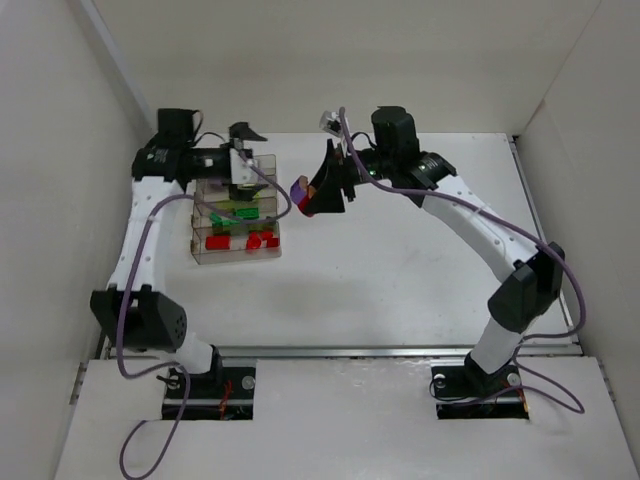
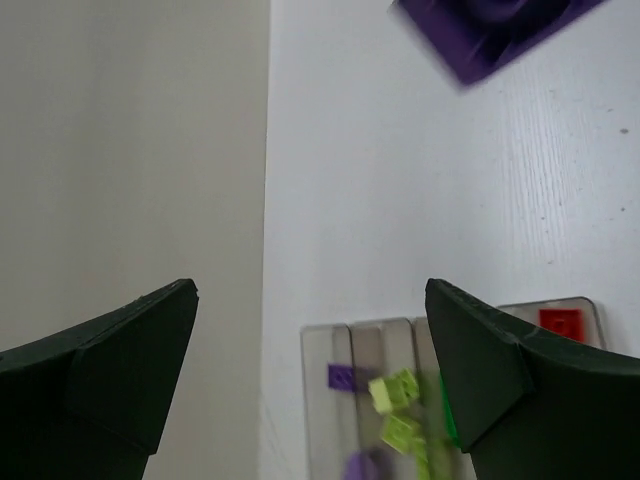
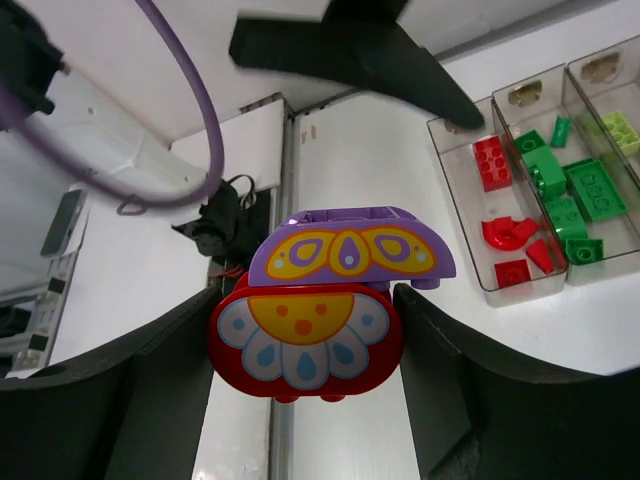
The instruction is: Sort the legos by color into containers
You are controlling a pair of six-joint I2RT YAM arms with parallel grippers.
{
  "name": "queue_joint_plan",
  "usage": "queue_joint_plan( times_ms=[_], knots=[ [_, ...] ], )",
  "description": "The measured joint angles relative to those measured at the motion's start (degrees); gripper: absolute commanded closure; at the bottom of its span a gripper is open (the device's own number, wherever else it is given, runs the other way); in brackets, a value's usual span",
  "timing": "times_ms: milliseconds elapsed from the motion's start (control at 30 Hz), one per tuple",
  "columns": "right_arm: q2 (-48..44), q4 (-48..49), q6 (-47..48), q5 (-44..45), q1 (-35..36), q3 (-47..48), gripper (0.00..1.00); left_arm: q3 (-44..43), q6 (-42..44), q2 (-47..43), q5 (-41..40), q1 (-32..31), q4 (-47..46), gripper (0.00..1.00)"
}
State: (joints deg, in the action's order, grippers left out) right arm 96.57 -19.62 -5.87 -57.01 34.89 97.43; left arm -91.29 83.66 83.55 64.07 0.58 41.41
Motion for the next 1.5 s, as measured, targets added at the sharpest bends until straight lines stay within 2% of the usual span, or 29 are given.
queue_joint_plan(
  times_ms=[67,133,233,467,600,733,1033,1267,1400,1500],
  knots=[
    [3.61,-1.38,0.52,-1.99,-0.74,3.48,0.70,-6.12,10.47,5.33,-1.92,-4.96,6.80,0.03],
    [6.47,-3.02,1.05,-3.21,-1.42,6.14,0.70,-8.17,16.96,7.74,-2.82,-7.78,11.30,0.05],
    [9.60,-4.72,1.75,-4.07,-2.34,7.50,0.70,-8.09,22.99,8.39,-4.61,-8.31,16.57,0.09],
    [12.35,-6.12,2.12,-4.04,-2.91,7.56,0.70,-9.05,28.11,9.09,-4.61,-7.61,20.33,0.26],
    [13.00,-6.05,2.03,-4.17,-2.84,8.28,0.70,-7.56,29.00,9.11,-3.58,-8.50,20.68,0.29],
    [13.53,-5.90,2.01,-5.18,-2.86,8.37,0.72,-2.40,29.40,8.17,-4.15,-11.96,20.68,0.30],
    [14.60,-8.72,2.10,-7.13,-2.95,8.37,0.72,7.52,29.59,2.71,-6.54,-13.46,10.88,0.30],
    [14.60,-10.21,3.67,-7.10,-2.47,8.37,0.75,14.38,29.62,-1.79,-8.66,-15.28,-1.51,0.30],
    [14.69,-11.04,4.66,-6.36,-1.42,8.37,0.75,14.67,29.81,-2.08,-8.52,-16.70,-5.81,0.38],
    [14.71,-11.30,5.18,-5.90,-0.92,8.44,0.75,14.93,29.79,-2.29,-8.74,-16.96,-5.66,0.53]
  ],
)
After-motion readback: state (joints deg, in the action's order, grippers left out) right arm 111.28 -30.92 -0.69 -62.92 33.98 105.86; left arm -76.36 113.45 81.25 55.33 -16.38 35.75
